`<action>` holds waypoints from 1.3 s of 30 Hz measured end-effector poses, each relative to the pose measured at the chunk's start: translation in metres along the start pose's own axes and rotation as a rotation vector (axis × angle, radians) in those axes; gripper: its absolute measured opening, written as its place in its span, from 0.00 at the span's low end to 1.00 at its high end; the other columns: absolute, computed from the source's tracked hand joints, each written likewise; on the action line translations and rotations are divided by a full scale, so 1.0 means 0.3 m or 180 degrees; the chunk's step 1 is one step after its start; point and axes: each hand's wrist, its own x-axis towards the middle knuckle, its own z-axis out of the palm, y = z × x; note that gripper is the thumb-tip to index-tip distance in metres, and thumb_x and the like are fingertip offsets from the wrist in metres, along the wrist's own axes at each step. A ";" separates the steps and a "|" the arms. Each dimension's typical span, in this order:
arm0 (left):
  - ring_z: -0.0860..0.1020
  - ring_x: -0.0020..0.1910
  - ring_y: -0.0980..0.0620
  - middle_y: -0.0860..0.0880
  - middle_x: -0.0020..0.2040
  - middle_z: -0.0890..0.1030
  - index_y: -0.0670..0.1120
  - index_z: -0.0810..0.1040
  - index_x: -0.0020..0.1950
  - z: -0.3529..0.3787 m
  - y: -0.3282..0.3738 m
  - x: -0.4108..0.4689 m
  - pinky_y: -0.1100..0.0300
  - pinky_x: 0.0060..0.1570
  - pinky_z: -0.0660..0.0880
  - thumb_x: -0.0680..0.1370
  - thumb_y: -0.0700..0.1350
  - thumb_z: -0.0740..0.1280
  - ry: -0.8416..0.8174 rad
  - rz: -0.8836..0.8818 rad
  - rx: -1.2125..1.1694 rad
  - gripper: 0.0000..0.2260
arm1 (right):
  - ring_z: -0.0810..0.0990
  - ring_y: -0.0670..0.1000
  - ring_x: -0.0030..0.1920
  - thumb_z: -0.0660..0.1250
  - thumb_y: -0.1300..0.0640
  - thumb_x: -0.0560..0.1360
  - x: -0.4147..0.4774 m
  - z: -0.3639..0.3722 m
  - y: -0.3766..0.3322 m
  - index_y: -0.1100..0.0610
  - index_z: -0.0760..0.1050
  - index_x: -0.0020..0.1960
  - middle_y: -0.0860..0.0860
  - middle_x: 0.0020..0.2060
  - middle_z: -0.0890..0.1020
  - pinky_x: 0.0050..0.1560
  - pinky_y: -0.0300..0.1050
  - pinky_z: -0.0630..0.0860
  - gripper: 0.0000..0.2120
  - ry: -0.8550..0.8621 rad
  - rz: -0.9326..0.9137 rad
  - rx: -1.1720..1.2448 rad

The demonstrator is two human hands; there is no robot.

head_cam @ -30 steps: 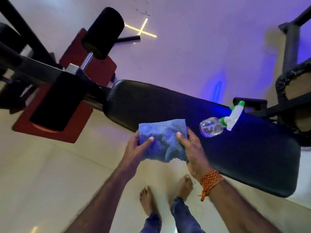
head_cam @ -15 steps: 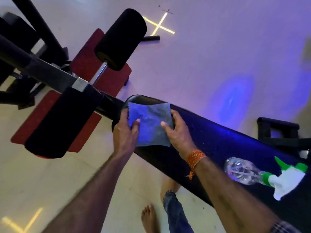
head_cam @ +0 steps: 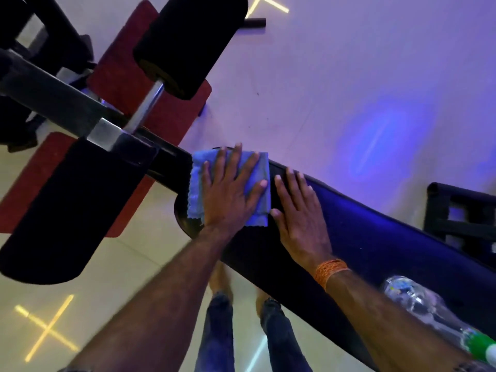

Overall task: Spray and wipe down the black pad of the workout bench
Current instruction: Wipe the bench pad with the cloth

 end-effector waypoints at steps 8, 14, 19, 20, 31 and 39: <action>0.53 0.84 0.43 0.48 0.85 0.55 0.58 0.56 0.84 -0.011 -0.073 -0.058 0.34 0.78 0.54 0.85 0.62 0.51 -0.0093 0.0274 0.0026 0.27 | 0.43 0.55 0.85 0.47 0.41 0.85 0.014 0.026 -0.084 0.49 0.49 0.85 0.50 0.85 0.47 0.83 0.55 0.41 0.31 0.0173 0.0503 -0.0022; 0.53 0.84 0.43 0.49 0.85 0.56 0.57 0.57 0.84 -0.018 -0.085 -0.011 0.35 0.78 0.56 0.87 0.59 0.52 -0.0097 -0.0025 -0.0125 0.25 | 0.41 0.56 0.84 0.48 0.43 0.86 0.029 0.051 -0.124 0.49 0.48 0.85 0.48 0.85 0.46 0.82 0.64 0.41 0.30 0.0182 0.0600 -0.0240; 0.49 0.85 0.43 0.49 0.86 0.51 0.57 0.55 0.85 -0.024 -0.102 -0.054 0.34 0.78 0.53 0.84 0.65 0.47 -0.0214 -0.0268 -0.0366 0.30 | 0.42 0.54 0.84 0.46 0.42 0.86 0.037 0.044 -0.136 0.48 0.50 0.85 0.46 0.85 0.48 0.81 0.67 0.43 0.29 0.0133 0.0668 -0.0161; 0.51 0.84 0.41 0.48 0.86 0.52 0.56 0.56 0.85 -0.028 -0.092 -0.010 0.34 0.78 0.54 0.83 0.68 0.45 -0.0214 -0.0426 -0.0372 0.32 | 0.43 0.54 0.85 0.46 0.43 0.86 0.038 0.044 -0.138 0.48 0.50 0.85 0.45 0.85 0.48 0.81 0.66 0.43 0.29 0.0151 0.0675 -0.0156; 0.51 0.85 0.42 0.49 0.86 0.53 0.59 0.55 0.84 0.008 -0.103 -0.107 0.35 0.79 0.55 0.86 0.61 0.53 0.0023 -0.0125 -0.0154 0.27 | 0.41 0.53 0.84 0.47 0.43 0.84 0.035 0.045 -0.131 0.48 0.49 0.85 0.44 0.84 0.45 0.81 0.63 0.38 0.31 0.0123 0.0632 -0.0289; 0.51 0.84 0.41 0.49 0.86 0.53 0.58 0.55 0.84 0.006 -0.024 -0.185 0.33 0.78 0.53 0.86 0.61 0.51 0.0079 -0.0695 -0.0176 0.26 | 0.43 0.56 0.84 0.47 0.42 0.85 0.026 0.055 -0.132 0.49 0.48 0.85 0.47 0.85 0.45 0.80 0.67 0.38 0.30 0.0059 0.0305 -0.0474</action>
